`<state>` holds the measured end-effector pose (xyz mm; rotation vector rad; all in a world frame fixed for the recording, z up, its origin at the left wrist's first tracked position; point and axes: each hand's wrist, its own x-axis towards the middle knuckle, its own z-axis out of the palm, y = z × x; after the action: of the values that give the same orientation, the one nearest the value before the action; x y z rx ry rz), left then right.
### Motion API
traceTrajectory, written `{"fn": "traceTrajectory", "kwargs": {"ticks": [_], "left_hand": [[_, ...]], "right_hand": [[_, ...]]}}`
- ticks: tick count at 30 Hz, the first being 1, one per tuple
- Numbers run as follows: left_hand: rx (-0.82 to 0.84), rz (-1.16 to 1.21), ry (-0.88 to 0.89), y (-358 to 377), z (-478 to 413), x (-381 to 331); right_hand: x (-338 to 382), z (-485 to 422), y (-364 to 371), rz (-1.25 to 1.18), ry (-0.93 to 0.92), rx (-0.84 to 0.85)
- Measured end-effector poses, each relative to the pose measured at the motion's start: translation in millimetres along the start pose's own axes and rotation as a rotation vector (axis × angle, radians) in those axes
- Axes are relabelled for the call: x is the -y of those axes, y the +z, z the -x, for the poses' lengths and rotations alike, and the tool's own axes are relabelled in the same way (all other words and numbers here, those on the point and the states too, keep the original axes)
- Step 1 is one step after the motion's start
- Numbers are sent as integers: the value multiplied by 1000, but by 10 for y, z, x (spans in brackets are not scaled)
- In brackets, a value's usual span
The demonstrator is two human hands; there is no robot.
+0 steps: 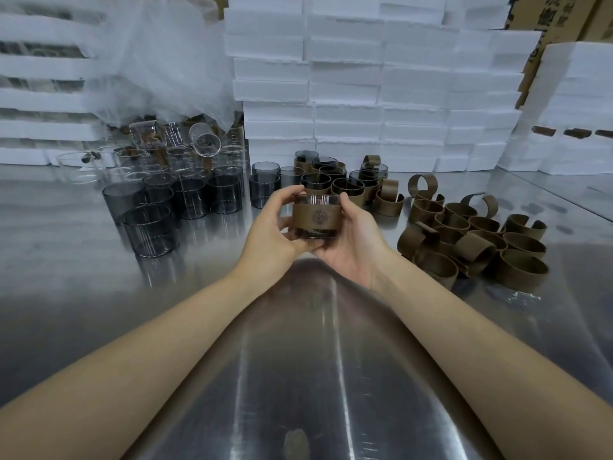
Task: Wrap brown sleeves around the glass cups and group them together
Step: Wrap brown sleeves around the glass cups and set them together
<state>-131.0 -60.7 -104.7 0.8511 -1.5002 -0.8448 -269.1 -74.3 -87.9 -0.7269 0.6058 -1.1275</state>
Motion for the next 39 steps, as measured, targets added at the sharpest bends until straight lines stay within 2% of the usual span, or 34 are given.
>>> {"fn": "traceTrajectory", "kwargs": {"ticks": [5, 8, 10, 18, 23, 25, 27, 29, 31, 32, 34, 36, 39], "left_hand": [[-20, 10, -23, 3, -2, -5], [-68, 53, -73, -12, -13, 13], [-74, 43, -107, -32, -20, 27], [76, -131, -176, -50, -28, 73], [64, -206, -165, -27, -34, 80], [2, -309, -190, -39, -55, 95], [-49, -476, -183, -80, -67, 108], [-73, -794, -91, -162, -73, 85], [-104, -1169, 2, -282, -105, 76], [-100, -1325, -23, -338, -118, 74], [-64, -1542, -210, -417, -133, 50], [-26, -1670, -406, -467, -140, 7], [-15, -1747, -508, -544, -139, -14]], "right_hand": [[2, 9, 20, 54, -2, -12], [-33, 16, 29, 409, -84, -24], [-69, 16, 24, 622, -149, -112], [-102, -15, -44, 1002, -286, -309], [-85, -10, -85, 1315, -376, -343], [-77, 12, -76, 1390, -432, -344], [-67, 53, -34, 1489, -574, -355], [-59, 104, 21, 1544, -759, -346], [-54, 157, 74, 1540, -835, -271], [-61, 181, 93, 1553, -820, -219], [-97, 203, 106, 1647, -746, -134], [-140, 188, 93, 1752, -672, -91], [-168, 136, 49, 1787, -585, -109]]}}
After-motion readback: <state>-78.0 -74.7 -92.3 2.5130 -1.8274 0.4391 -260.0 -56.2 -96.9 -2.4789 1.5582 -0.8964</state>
